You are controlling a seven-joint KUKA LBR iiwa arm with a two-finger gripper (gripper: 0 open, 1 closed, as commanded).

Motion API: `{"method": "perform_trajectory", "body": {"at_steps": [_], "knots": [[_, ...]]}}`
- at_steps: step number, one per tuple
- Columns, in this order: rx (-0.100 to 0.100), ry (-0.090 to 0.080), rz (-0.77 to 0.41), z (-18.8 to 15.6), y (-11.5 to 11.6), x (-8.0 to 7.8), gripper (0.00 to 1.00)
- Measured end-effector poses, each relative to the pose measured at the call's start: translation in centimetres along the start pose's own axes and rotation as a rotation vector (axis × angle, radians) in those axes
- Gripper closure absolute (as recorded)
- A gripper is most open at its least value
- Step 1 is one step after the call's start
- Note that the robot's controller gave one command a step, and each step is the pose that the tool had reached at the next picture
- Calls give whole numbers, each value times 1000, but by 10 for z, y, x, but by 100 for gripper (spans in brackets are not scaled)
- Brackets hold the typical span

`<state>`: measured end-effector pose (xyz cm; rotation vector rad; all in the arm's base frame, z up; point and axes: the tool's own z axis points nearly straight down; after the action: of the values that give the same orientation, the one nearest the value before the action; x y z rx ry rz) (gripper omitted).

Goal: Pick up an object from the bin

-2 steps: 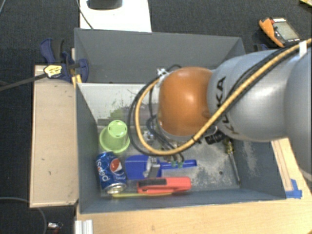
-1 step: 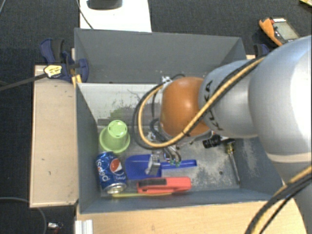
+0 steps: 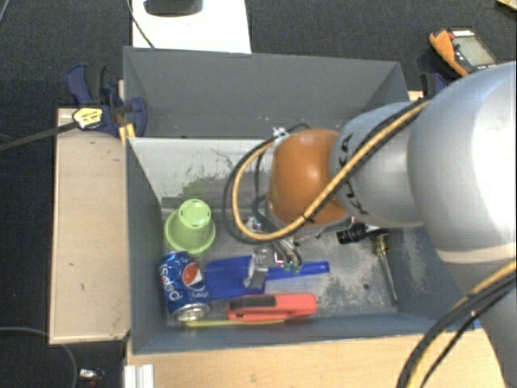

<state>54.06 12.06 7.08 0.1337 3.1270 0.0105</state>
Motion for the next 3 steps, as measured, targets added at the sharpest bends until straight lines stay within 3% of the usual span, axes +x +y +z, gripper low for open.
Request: {"method": "perform_trajectory", "body": {"at_steps": [2, 3], "knots": [[-1, -1, 6, -1, 1, 0, 0], [-1, -1, 11, -2, 2, 1, 100]]}}
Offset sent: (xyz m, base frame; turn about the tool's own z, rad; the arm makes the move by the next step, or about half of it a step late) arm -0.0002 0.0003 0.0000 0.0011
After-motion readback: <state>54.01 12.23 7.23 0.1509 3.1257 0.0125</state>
